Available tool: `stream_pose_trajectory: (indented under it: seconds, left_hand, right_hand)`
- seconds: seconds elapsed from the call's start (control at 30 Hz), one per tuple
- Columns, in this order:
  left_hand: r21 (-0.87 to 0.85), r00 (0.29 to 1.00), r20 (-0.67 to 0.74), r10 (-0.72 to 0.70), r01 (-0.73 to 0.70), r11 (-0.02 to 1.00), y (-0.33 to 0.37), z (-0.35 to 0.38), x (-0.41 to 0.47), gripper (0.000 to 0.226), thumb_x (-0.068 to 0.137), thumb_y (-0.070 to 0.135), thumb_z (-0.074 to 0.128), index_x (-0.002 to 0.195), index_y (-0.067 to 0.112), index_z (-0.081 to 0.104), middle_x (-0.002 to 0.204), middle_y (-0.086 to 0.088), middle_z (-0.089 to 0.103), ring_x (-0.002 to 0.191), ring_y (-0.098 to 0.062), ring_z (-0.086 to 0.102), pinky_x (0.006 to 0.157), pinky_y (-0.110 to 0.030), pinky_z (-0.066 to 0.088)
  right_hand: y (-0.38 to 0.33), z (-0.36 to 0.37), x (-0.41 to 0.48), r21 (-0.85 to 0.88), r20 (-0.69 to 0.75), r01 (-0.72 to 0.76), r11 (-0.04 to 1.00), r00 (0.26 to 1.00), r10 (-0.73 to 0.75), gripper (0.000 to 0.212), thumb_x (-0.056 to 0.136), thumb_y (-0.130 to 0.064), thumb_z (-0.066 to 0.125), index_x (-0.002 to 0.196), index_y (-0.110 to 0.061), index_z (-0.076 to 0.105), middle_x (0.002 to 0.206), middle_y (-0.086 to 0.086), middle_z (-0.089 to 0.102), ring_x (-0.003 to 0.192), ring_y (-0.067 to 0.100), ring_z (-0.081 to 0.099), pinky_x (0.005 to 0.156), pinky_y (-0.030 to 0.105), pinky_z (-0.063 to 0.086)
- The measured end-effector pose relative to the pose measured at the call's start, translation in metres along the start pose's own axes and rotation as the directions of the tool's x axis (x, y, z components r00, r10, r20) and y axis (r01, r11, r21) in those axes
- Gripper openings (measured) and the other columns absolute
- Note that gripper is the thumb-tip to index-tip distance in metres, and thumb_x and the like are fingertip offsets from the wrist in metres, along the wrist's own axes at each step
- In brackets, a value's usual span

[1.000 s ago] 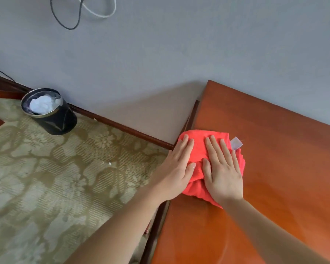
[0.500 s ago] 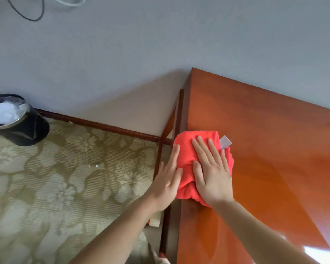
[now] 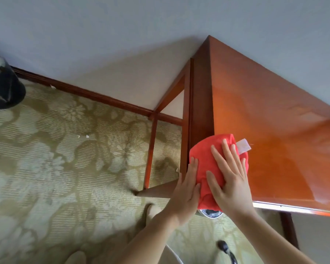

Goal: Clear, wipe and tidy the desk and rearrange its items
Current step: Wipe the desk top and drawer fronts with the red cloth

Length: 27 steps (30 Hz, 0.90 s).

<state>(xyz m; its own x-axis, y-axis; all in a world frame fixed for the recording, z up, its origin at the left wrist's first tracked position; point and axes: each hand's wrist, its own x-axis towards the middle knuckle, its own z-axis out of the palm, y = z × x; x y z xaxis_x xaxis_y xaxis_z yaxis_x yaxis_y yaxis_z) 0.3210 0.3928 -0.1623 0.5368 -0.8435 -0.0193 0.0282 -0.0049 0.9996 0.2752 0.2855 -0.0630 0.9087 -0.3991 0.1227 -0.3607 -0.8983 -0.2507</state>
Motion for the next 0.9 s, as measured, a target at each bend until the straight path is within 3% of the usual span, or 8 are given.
stream_pose_trajectory:
  seconds: [0.17, 0.23, 0.3, 0.4, 0.57, 0.77, 0.9]
  left_hand:
    - [-0.057, 0.998, -0.035, 0.049, -0.051, 0.997, -0.003, 0.003, -0.002, 0.057, 0.106, 0.039, 0.019, 0.144, 0.055, -0.020, 0.152, 0.039, -0.021, 0.143, 0.013, -0.015, 0.124, -0.047, 0.000]
    - [-0.048, 0.998, -0.034, 0.055, -0.056, 0.997, -0.007, 0.001, 0.006, 0.059, 0.105, 0.040, 0.018, 0.141, 0.060, -0.023, 0.152, 0.039, -0.021, 0.144, 0.011, -0.014, 0.124, -0.047, -0.001]
    - [0.000, 0.999, -0.003, 0.040, -0.040, 0.999, -0.012, -0.006, 0.023, 0.061, 0.106, 0.034, 0.020, 0.143, 0.054, -0.025, 0.157, 0.030, -0.022, 0.144, 0.010, -0.015, 0.124, -0.046, -0.002]
    - [0.082, 0.999, 0.022, 0.050, -0.051, 0.995, -0.018, -0.021, 0.056, 0.060, 0.102, 0.040, 0.015, 0.146, 0.045, -0.026, 0.160, 0.021, -0.021, 0.144, 0.011, -0.013, 0.124, -0.045, -0.003]
    - [0.069, 0.997, 0.039, 0.069, -0.071, 0.995, -0.015, -0.048, 0.111, 0.064, 0.106, 0.028, 0.021, 0.148, 0.043, -0.024, 0.158, 0.024, -0.023, 0.137, 0.022, -0.016, 0.124, -0.040, -0.004]
    - [0.163, 0.994, 0.037, 0.107, -0.112, 0.980, -0.013, -0.077, 0.181, 0.064, 0.101, 0.036, 0.014, 0.150, 0.039, -0.026, 0.161, 0.020, -0.022, 0.148, 0.004, -0.011, 0.123, -0.038, -0.012]
    - [0.187, 0.996, 0.039, 0.086, -0.092, 0.978, -0.010, -0.100, 0.233, 0.063, 0.101, 0.033, 0.014, 0.151, 0.040, -0.024, 0.162, 0.019, -0.017, 0.145, 0.010, -0.007, 0.122, -0.034, -0.013]
  right_hand:
    - [-0.006, -0.002, 0.004, 0.042, 0.052, -0.078, 0.996, 0.996, 0.076, 0.064, 0.087, -0.040, 0.044, 0.150, -0.034, 0.033, 0.163, -0.010, 0.014, 0.151, 0.008, 0.004, 0.117, 0.025, -0.008]
    - [-0.003, -0.004, 0.013, 0.077, 0.066, -0.063, 0.995, 0.996, 0.058, 0.063, 0.086, -0.034, 0.049, 0.148, -0.036, 0.036, 0.161, -0.012, 0.017, 0.150, 0.007, 0.005, 0.120, 0.035, -0.004]
    - [-0.001, -0.004, 0.026, 0.095, 0.056, -0.056, 0.994, 0.997, 0.051, 0.062, 0.084, -0.033, 0.050, 0.145, -0.038, 0.038, 0.160, -0.012, 0.020, 0.150, 0.008, 0.008, 0.121, 0.047, 0.001]
    - [0.008, -0.002, 0.054, 0.104, 0.051, -0.083, 0.991, 0.996, 0.078, 0.063, 0.082, -0.037, 0.049, 0.144, -0.044, 0.039, 0.160, -0.014, 0.022, 0.150, 0.007, 0.011, 0.121, 0.056, 0.005]
    - [0.024, 0.001, 0.108, 0.110, 0.033, -0.098, 0.989, 0.995, 0.095, 0.061, 0.084, -0.045, 0.047, 0.145, -0.046, 0.039, 0.160, -0.017, 0.021, 0.149, 0.005, 0.014, 0.121, 0.055, 0.009]
    - [0.045, 0.005, 0.176, 0.087, 0.030, -0.084, 0.993, 0.996, 0.081, 0.060, 0.087, -0.053, 0.041, 0.146, -0.047, 0.035, 0.160, -0.017, 0.019, 0.149, 0.009, 0.015, 0.121, 0.053, 0.009]
    - [0.060, 0.011, 0.232, 0.056, 0.033, -0.084, 0.995, 0.996, 0.083, 0.058, 0.089, -0.058, 0.036, 0.147, -0.052, 0.029, 0.161, -0.018, 0.016, 0.150, 0.013, 0.014, 0.122, 0.053, 0.008]
